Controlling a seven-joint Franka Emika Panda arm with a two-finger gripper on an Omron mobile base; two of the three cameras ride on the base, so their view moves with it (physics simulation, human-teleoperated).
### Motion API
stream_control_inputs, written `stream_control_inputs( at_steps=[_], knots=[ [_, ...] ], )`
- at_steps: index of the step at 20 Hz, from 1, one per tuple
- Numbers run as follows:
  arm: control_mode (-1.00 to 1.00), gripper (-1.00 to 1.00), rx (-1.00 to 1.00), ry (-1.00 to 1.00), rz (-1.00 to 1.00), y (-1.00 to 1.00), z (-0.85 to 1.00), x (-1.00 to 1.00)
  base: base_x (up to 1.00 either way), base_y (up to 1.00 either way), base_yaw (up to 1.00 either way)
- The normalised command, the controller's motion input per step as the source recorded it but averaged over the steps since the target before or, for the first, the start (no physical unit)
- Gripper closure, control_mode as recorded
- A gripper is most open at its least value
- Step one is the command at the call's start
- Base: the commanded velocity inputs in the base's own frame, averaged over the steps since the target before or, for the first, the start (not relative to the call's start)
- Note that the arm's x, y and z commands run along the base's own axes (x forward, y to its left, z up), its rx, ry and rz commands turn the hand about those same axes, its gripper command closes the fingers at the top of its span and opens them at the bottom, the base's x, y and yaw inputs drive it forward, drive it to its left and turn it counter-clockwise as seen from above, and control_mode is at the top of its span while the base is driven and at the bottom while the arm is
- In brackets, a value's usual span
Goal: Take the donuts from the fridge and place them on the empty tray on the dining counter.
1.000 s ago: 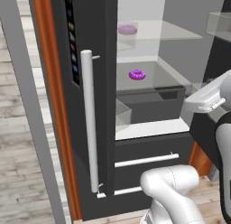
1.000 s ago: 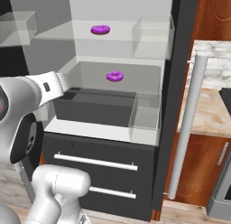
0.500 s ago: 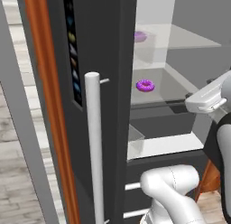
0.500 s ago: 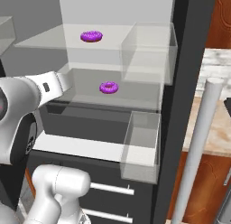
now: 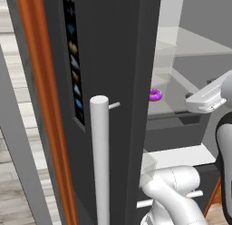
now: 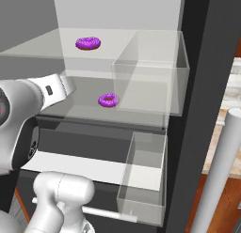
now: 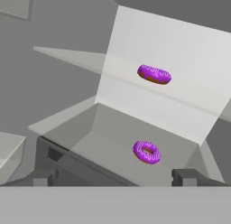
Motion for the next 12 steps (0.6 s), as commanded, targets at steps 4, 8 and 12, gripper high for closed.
stream_control_inputs(
  at_steps=[4, 8, 12],
  knots=[
    [1.0, -1.0, 0.0, 0.0, 0.0, 0.0, 0.0, 0.0, 0.58, 0.0, 0.0],
    [-1.0, -1.0, 0.0, 0.05, 0.0, -0.04, 0.0, 0.32, 0.12, 0.0, 0.0],
    [-1.0, -1.0, 0.0, 0.14, -0.01, -0.11, 0.0, 0.19, 0.0, 0.0, 0.0]
  ],
)
